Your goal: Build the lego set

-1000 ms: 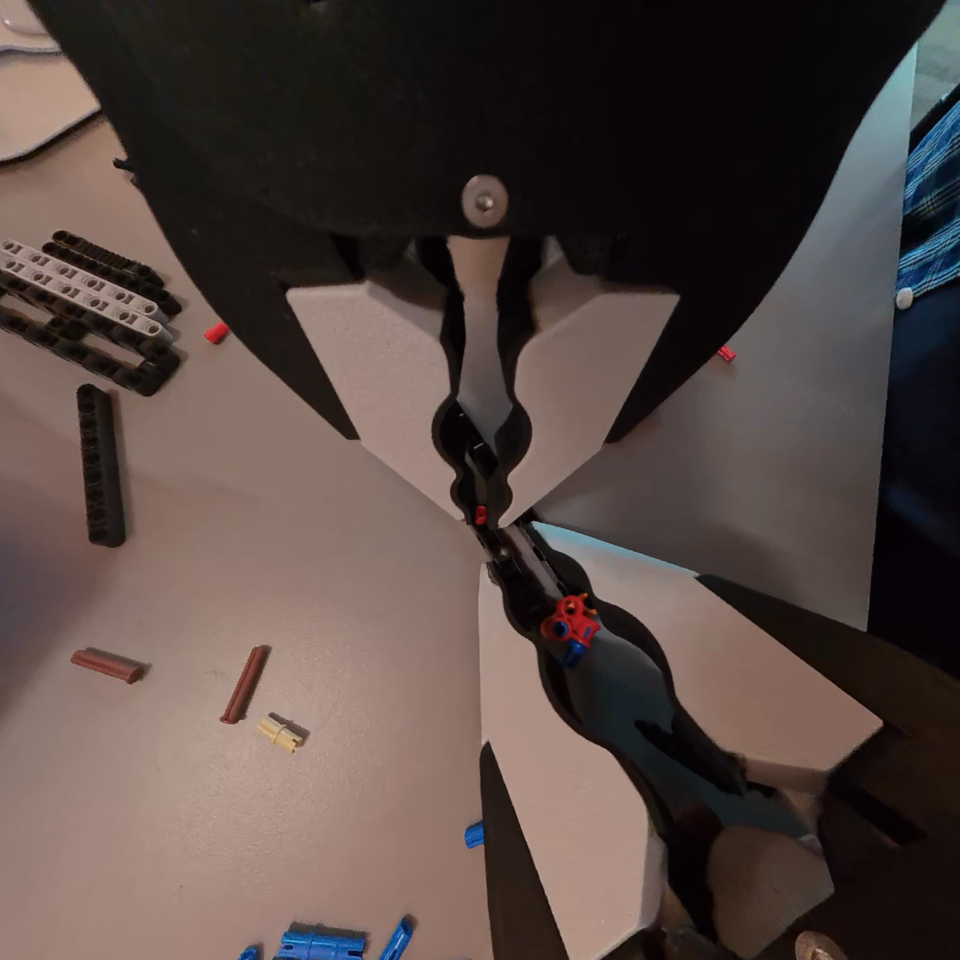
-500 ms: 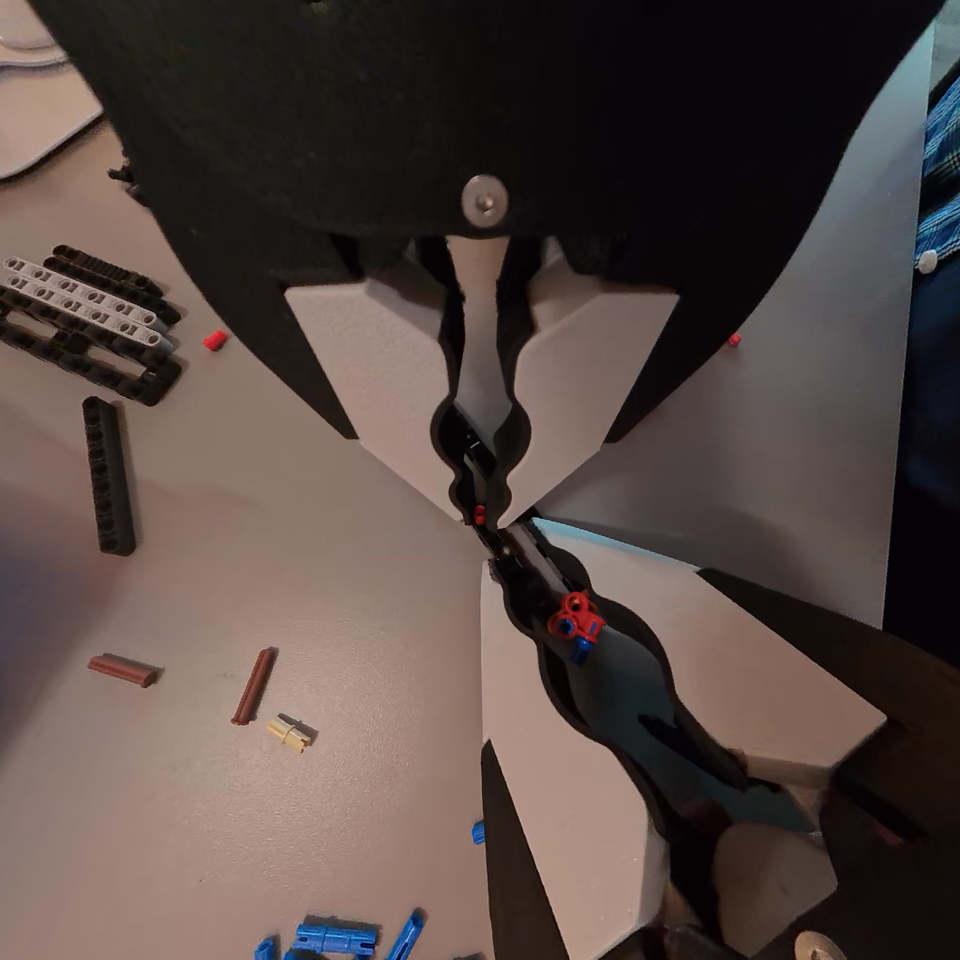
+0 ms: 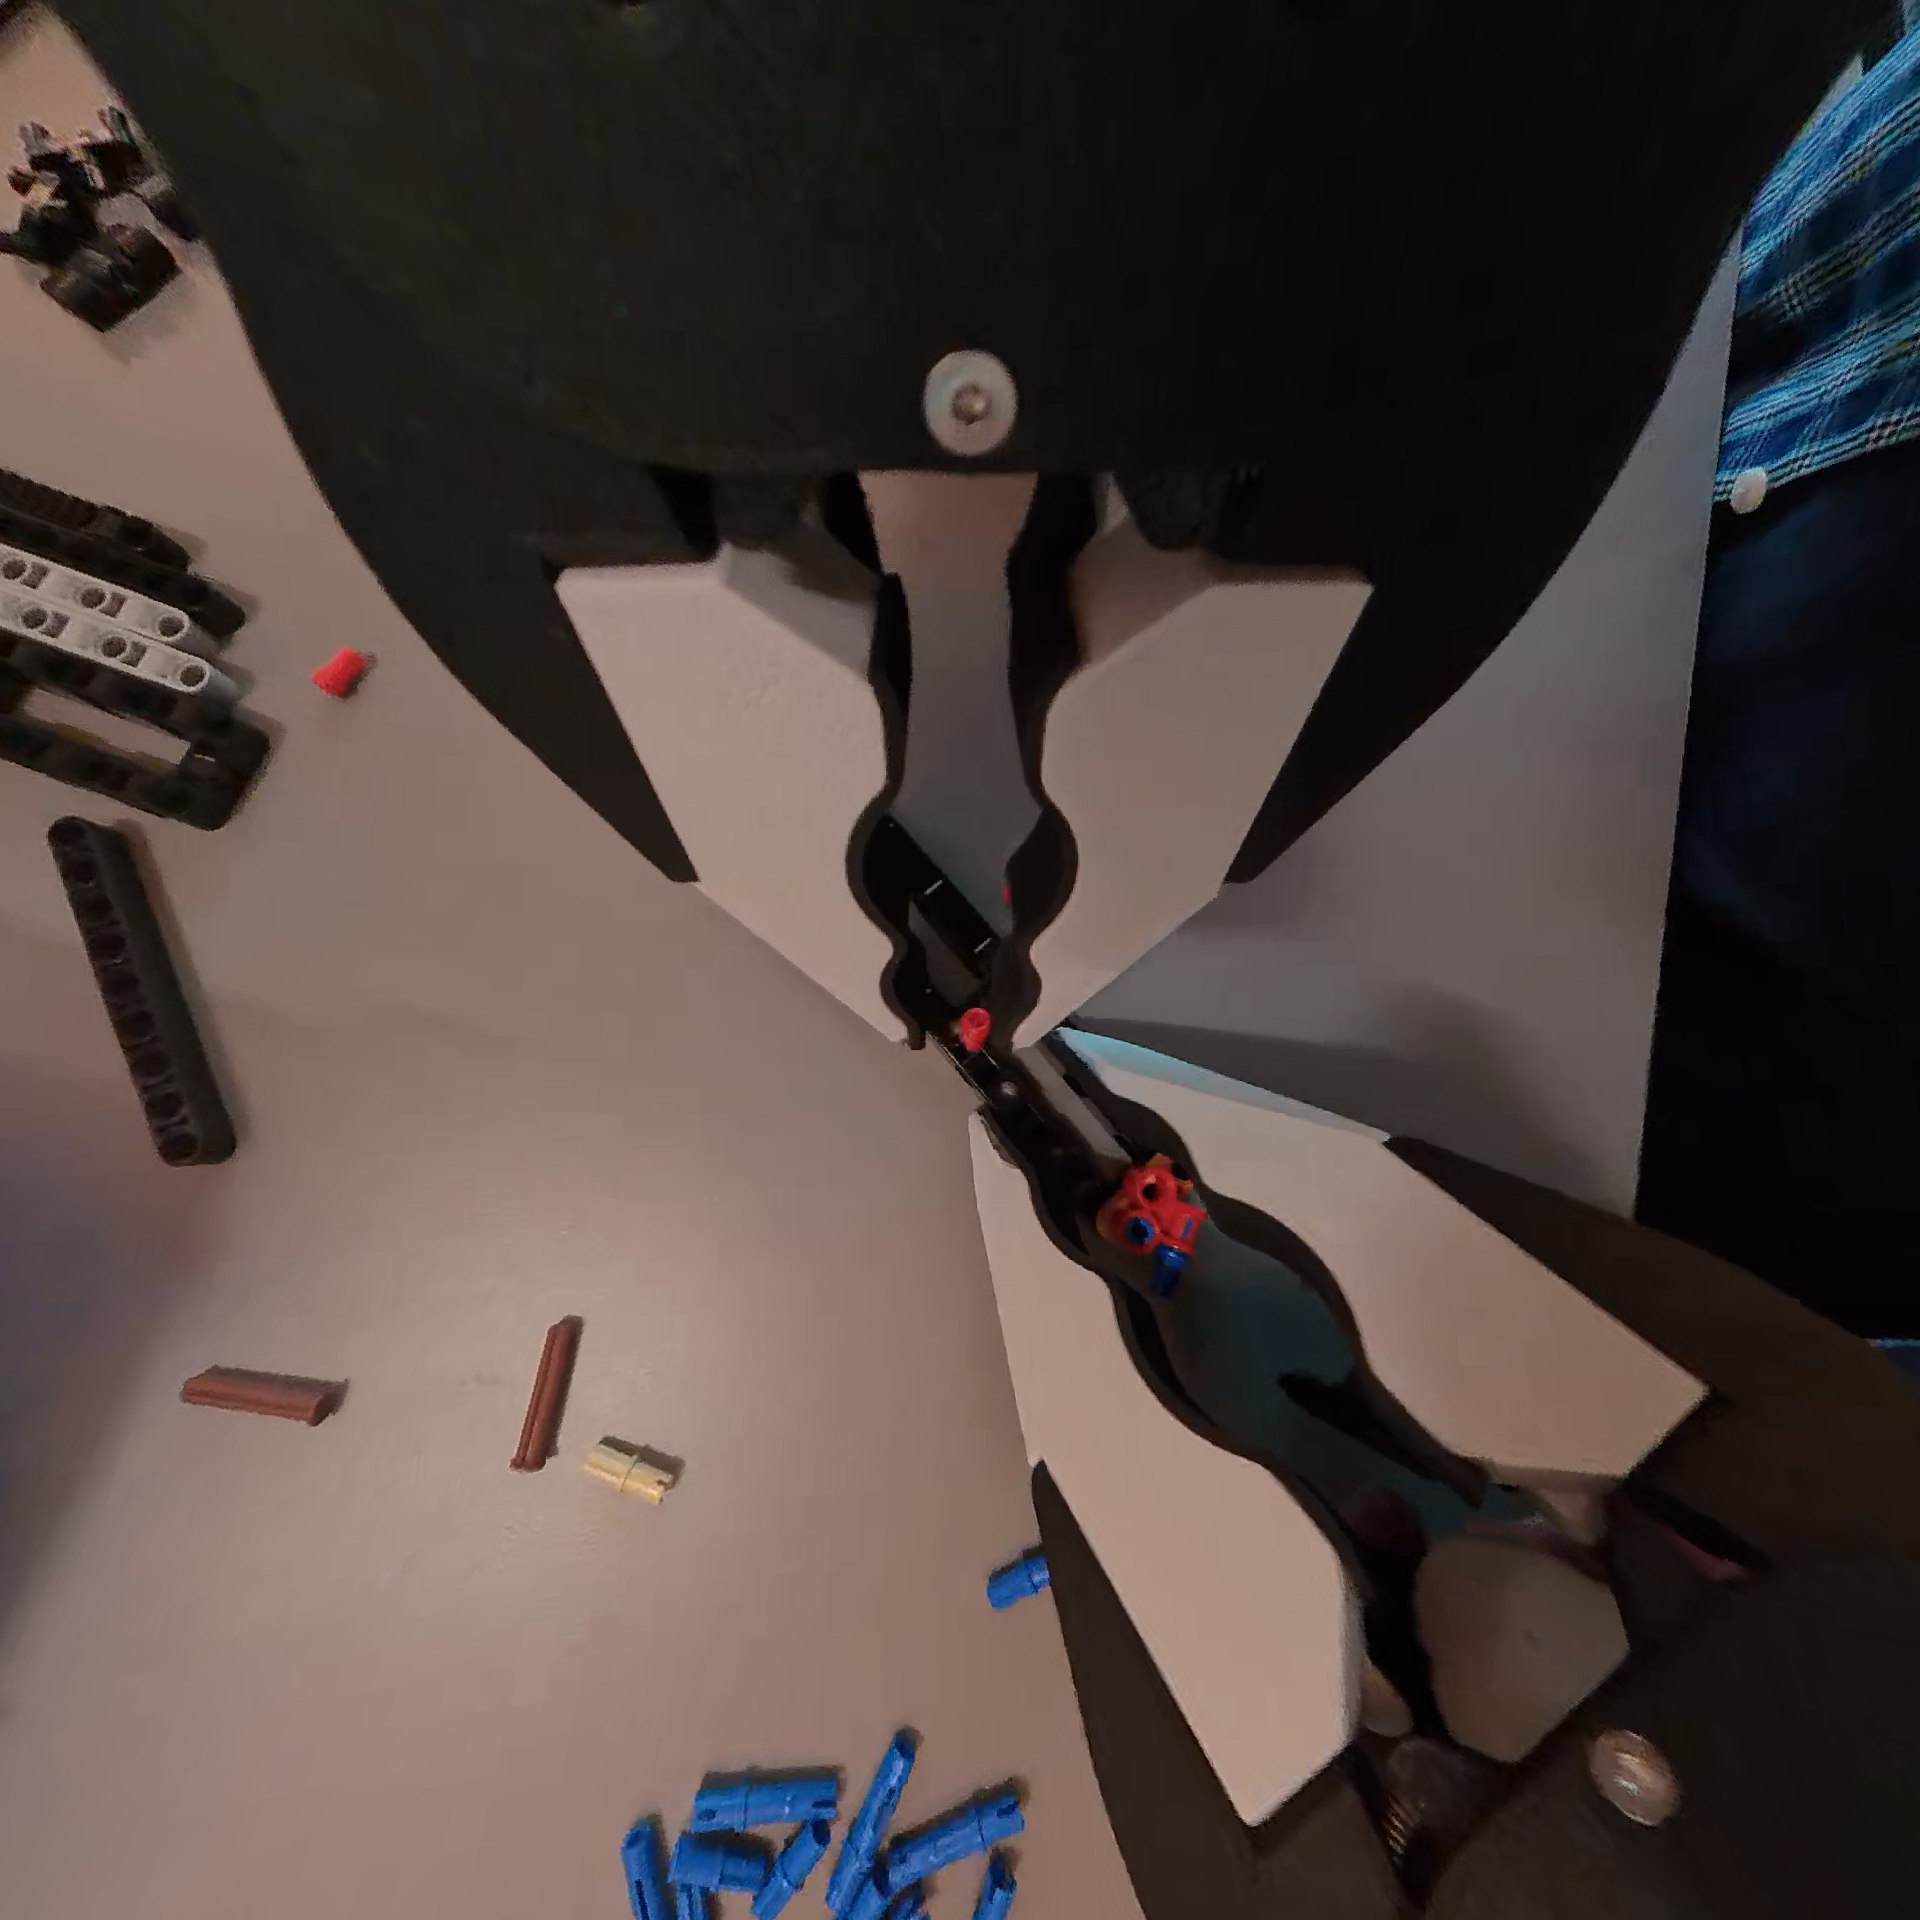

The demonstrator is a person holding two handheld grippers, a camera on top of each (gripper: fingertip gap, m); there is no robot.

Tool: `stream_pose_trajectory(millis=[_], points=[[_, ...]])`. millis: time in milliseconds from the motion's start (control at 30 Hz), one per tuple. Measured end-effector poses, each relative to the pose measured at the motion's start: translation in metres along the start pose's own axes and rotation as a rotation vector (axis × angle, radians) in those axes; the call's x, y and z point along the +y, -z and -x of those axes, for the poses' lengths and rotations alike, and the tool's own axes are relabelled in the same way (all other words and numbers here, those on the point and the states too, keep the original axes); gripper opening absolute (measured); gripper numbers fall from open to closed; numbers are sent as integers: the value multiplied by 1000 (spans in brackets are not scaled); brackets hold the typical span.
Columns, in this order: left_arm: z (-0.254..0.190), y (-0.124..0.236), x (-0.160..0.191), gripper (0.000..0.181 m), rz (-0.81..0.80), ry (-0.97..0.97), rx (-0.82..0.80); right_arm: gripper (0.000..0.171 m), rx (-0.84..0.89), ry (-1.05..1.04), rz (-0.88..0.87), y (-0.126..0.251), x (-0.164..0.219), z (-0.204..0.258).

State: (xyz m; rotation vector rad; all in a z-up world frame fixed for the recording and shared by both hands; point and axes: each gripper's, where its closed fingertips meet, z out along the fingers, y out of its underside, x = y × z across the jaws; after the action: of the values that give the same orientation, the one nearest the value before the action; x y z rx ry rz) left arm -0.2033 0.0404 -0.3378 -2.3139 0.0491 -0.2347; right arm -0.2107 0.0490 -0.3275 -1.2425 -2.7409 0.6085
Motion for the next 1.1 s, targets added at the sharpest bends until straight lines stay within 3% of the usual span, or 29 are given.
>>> stream_pose_trajectory(millis=[367,1100], points=[[0,0,0,15,-1,8,7,2,-19,7,-18,4,4,-2],[0,0,0,16,-1,6,7,1,-7,59,108,-4,5,0]])
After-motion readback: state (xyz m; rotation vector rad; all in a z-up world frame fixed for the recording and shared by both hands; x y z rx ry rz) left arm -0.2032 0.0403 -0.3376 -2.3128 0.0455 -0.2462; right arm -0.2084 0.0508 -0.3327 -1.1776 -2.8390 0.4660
